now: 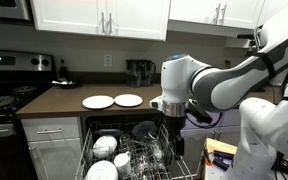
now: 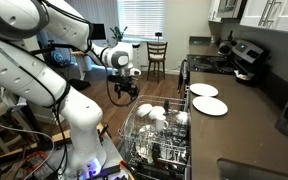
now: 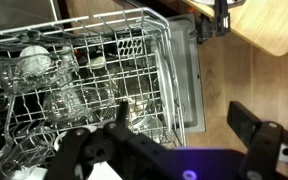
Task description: Remove the plate from the dishwasher
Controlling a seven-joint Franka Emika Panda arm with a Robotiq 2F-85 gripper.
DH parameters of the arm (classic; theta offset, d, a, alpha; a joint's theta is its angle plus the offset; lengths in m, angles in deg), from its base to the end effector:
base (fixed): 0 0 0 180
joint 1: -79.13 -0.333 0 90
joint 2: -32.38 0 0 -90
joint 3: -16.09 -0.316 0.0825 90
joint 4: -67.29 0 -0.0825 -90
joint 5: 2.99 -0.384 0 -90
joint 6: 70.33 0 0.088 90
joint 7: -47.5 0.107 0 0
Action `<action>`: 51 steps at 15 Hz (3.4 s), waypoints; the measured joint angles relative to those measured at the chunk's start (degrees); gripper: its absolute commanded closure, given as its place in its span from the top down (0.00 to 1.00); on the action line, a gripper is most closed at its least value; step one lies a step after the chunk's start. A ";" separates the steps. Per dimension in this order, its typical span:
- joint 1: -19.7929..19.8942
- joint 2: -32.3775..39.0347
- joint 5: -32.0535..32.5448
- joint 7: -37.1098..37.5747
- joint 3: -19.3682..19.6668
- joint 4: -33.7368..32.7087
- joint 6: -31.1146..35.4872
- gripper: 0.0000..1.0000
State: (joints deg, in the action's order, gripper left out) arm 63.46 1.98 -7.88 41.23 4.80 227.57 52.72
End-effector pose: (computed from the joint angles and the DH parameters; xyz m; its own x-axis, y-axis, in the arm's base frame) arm 0.2993 0.1476 0.3446 0.8730 0.4710 -0.1266 0.4770 -0.8787 0.0204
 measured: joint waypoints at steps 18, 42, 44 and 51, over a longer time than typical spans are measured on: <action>-1.59 29.61 2.62 0.04 -2.56 -5.78 14.01 1.00; 1.08 40.23 3.23 -0.12 -0.87 -11.33 20.50 1.00; 1.19 41.18 3.25 -0.12 -0.75 -11.33 21.44 0.73; 2.36 44.27 3.24 -1.24 -0.67 -11.38 21.66 0.26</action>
State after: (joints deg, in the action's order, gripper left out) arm 65.82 46.26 -4.64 39.99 4.13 216.19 74.39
